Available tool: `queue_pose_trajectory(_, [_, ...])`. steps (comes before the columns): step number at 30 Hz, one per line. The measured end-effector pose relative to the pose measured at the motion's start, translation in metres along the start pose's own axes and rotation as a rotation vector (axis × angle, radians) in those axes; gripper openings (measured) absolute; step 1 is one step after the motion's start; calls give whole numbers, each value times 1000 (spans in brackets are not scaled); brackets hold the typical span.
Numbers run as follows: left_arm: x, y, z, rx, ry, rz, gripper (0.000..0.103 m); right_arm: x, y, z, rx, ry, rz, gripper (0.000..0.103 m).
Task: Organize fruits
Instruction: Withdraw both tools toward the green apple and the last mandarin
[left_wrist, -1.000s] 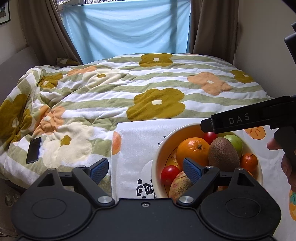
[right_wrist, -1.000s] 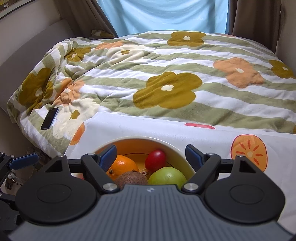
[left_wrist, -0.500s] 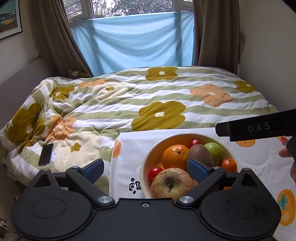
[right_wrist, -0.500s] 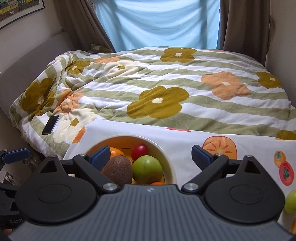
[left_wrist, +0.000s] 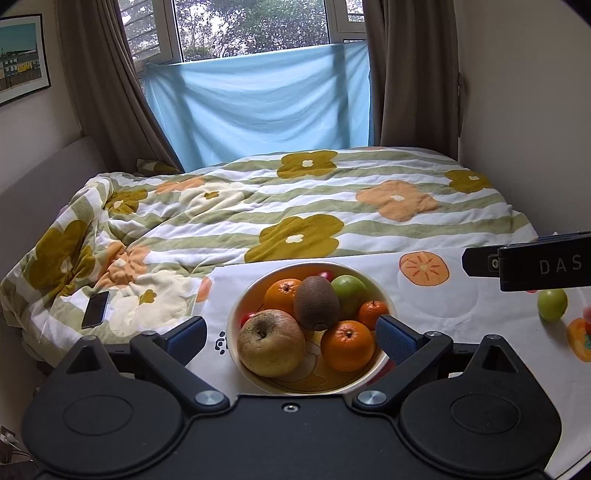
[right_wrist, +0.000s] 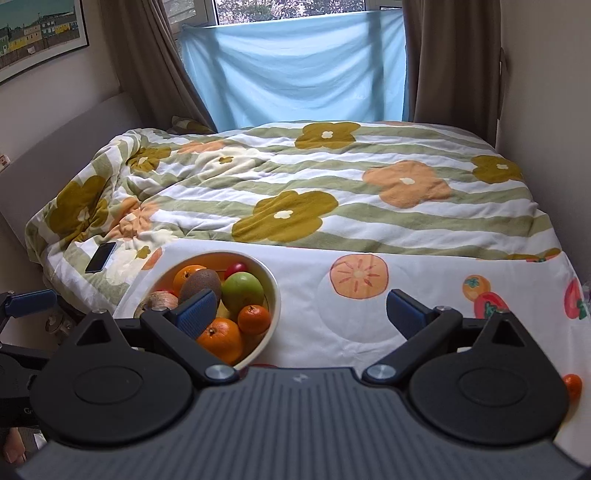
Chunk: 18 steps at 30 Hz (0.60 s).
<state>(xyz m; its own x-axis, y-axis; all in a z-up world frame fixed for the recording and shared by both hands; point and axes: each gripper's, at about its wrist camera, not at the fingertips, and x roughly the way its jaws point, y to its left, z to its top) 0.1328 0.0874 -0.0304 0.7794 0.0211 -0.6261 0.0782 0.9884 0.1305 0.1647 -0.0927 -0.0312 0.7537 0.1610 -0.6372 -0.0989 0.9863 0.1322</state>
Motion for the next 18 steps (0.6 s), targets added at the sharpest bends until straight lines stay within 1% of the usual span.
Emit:
queue_pose_trajectory(4, [-12, -23, -4, 15, -15, -35, 100, -28, -31, -17, 51, -21, -55, 103])
queue_pose_trajectory(6, [-16, -37, -6, 34, -23, -62, 100, -41, -47, -26, 86, -45, -94, 103])
queue_pose_trajectory(10, [-20, -64, -5, 65, -32, -116, 100, -64, -82, -39, 139, -66, -170, 103])
queue_pose_trajectory(13, [-23, -84, -3, 84, -44, -159, 100, -76, -108, -49, 187, -68, -217, 103])
queue_pose_trajectory(18, [-19, -121, 2, 158, -60, -237, 100, -87, -143, -65, 265, -68, -280, 103])
